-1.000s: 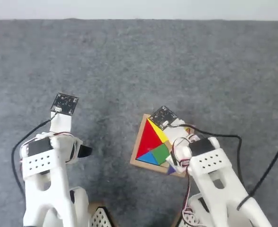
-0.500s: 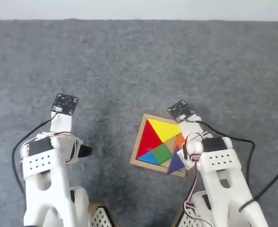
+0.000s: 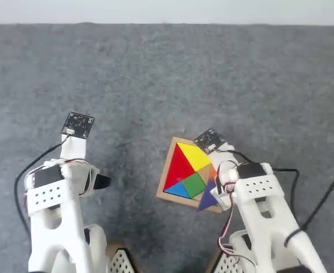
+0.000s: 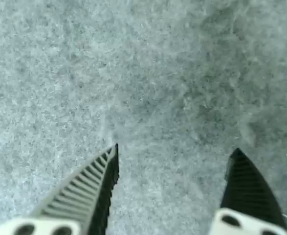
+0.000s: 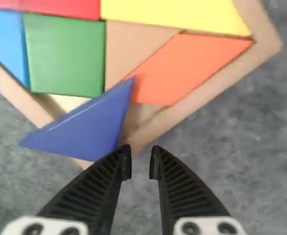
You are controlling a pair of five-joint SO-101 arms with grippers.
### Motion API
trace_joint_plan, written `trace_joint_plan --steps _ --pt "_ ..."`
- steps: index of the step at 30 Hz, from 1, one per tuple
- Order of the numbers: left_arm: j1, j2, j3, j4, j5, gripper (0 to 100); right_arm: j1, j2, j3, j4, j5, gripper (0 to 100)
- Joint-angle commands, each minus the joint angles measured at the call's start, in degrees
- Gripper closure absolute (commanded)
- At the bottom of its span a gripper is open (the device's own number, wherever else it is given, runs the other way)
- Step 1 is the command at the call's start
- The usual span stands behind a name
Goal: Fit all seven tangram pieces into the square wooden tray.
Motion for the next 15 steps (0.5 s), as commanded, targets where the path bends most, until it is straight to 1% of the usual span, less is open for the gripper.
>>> trace_joint_plan --steps 1,5,8,10,15 --pt "0.35 -1.23 -0.75 -0.88 -0.18 67 -1.80 0.22 -1.67 0.22 0.09 92.4" --pt "0.35 -1.23 -0.75 -0.97 -0.18 67 -1.54 0.22 -2.37 0.57 -0.44 92.4" --pt "0.35 -1.23 -0.75 -0.97 -0.18 67 -1.45 0.22 -4.92 0.57 -4.48 92.4" --pt "0.35 -1.23 -0.57 -0.97 -0.18 67 -2.24 0.22 -6.33 0.66 -5.36 92.4" --pt "0.35 -1.23 -0.57 -0.97 -0.18 67 -11.38 0.13 -6.24 0.57 -6.07 92.4"
